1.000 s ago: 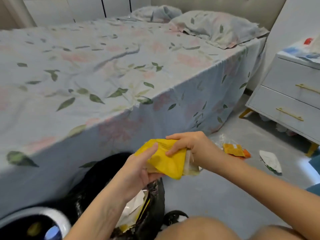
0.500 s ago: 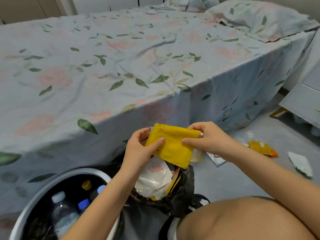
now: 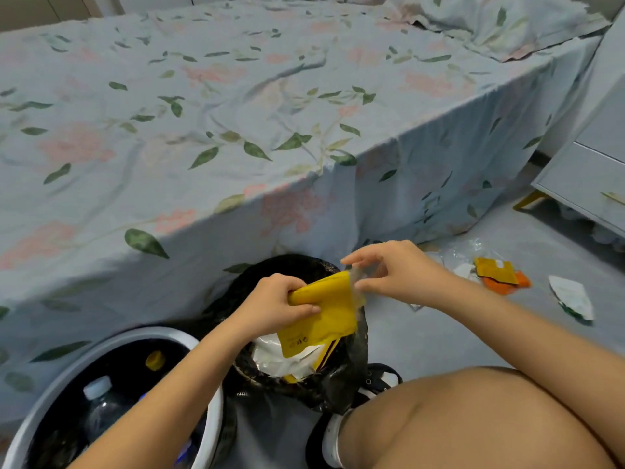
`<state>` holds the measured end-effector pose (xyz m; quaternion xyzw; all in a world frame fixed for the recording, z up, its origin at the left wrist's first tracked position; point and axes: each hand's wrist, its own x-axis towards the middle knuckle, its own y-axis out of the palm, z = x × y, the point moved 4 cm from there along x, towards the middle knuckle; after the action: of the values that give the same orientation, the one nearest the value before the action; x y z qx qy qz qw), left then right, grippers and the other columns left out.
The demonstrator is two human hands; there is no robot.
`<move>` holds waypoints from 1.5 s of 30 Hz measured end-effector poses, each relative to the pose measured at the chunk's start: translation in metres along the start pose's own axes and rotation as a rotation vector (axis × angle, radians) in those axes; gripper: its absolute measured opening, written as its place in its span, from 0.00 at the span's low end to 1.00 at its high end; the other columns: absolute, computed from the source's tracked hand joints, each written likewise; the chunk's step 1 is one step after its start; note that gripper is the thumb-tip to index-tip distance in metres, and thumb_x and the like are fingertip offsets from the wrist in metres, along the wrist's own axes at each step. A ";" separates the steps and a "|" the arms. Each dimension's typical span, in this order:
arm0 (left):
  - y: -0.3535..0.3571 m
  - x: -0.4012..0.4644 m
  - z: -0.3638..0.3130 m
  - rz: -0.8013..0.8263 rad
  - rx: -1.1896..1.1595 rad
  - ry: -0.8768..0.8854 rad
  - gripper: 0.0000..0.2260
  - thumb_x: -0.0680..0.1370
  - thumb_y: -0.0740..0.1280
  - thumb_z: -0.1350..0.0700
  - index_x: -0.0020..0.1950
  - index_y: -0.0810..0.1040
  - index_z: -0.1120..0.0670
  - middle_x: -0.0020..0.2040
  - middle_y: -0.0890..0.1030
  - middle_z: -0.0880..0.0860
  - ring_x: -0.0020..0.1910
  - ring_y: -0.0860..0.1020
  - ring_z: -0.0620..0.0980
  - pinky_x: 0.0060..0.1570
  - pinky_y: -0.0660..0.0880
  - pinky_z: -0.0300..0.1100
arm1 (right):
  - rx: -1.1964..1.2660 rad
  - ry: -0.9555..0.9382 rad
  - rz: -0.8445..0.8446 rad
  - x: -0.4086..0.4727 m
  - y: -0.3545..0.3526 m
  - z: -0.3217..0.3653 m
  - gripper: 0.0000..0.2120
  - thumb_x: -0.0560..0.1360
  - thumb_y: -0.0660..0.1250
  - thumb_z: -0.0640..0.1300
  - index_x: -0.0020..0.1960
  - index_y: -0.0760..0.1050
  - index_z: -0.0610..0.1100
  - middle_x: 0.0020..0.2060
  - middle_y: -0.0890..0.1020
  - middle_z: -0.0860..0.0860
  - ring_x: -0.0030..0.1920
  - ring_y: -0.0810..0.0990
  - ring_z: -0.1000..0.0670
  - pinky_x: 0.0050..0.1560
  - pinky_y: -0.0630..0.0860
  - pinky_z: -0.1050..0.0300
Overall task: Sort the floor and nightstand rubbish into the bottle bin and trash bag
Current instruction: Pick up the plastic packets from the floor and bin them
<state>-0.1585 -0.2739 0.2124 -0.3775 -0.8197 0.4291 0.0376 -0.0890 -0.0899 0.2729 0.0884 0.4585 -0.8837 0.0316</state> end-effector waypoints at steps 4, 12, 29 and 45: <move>0.018 0.029 0.066 -0.017 0.170 -0.292 0.15 0.71 0.73 0.47 0.54 0.79 0.51 0.50 0.81 0.51 0.50 0.78 0.50 0.45 0.75 0.42 | -0.095 0.077 0.022 -0.003 0.000 -0.029 0.24 0.75 0.68 0.46 0.69 0.67 0.56 0.58 0.79 0.55 0.44 0.76 0.56 0.39 0.73 0.67; 0.084 0.098 0.078 0.138 0.589 -0.165 0.14 0.77 0.66 0.53 0.63 0.76 0.50 0.61 0.79 0.53 0.60 0.77 0.55 0.52 0.74 0.46 | -0.071 0.103 0.110 -0.010 0.015 -0.046 0.21 0.76 0.64 0.46 0.66 0.68 0.61 0.53 0.80 0.57 0.42 0.75 0.59 0.56 0.77 0.53; 0.141 0.142 0.090 0.312 1.187 -0.159 0.19 0.80 0.59 0.60 0.72 0.68 0.55 0.72 0.68 0.56 0.72 0.62 0.57 0.69 0.60 0.54 | -0.118 0.152 0.115 -0.025 0.007 -0.081 0.20 0.76 0.63 0.45 0.68 0.68 0.56 0.54 0.80 0.57 0.44 0.71 0.58 0.50 0.69 0.61; 0.042 0.126 -0.025 -0.072 0.990 0.324 0.11 0.79 0.60 0.50 0.51 0.79 0.54 0.50 0.79 0.52 0.51 0.79 0.55 0.37 0.69 0.44 | -0.269 0.240 0.216 -0.019 0.006 -0.091 0.16 0.75 0.61 0.44 0.62 0.76 0.51 0.57 0.80 0.52 0.58 0.77 0.48 0.57 0.76 0.50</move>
<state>-0.2137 -0.1606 0.1640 -0.3477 -0.5146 0.6999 0.3527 -0.0578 -0.0196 0.2206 0.2367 0.5607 -0.7891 0.0828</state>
